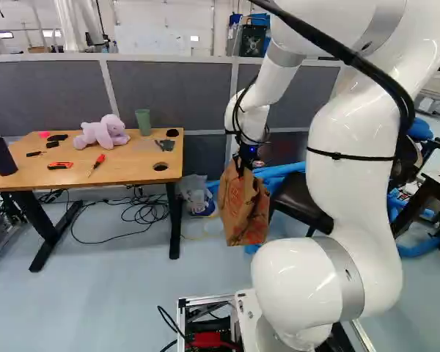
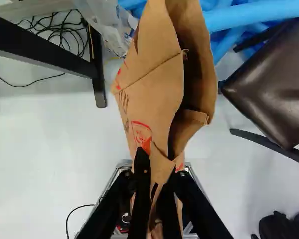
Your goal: Pick up the bag on the ground and place it on the table
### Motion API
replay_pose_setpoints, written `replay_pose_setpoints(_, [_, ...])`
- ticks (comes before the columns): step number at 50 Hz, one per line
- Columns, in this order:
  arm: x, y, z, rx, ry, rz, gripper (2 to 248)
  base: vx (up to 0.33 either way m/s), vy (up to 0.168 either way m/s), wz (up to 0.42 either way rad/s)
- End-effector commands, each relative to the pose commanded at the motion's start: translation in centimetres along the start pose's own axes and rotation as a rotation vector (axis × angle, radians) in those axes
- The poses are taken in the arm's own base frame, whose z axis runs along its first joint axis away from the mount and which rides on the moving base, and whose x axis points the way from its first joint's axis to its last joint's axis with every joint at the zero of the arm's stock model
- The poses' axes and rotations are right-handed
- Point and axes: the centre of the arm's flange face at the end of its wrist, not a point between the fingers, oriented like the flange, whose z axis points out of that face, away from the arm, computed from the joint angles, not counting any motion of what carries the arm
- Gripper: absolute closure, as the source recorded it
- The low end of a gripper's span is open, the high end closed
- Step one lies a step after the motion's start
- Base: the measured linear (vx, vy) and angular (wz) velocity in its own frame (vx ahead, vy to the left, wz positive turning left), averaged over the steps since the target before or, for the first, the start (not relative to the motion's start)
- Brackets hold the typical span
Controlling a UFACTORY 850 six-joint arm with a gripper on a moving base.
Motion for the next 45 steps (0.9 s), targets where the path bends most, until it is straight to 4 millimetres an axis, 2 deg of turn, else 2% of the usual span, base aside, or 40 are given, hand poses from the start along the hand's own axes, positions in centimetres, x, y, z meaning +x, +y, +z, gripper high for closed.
replay_pose_setpoints(45, [-0.4, -0.1, -6.5, 0.0, -0.014, -0.002, 225, 0.0, 0.0, 0.0])
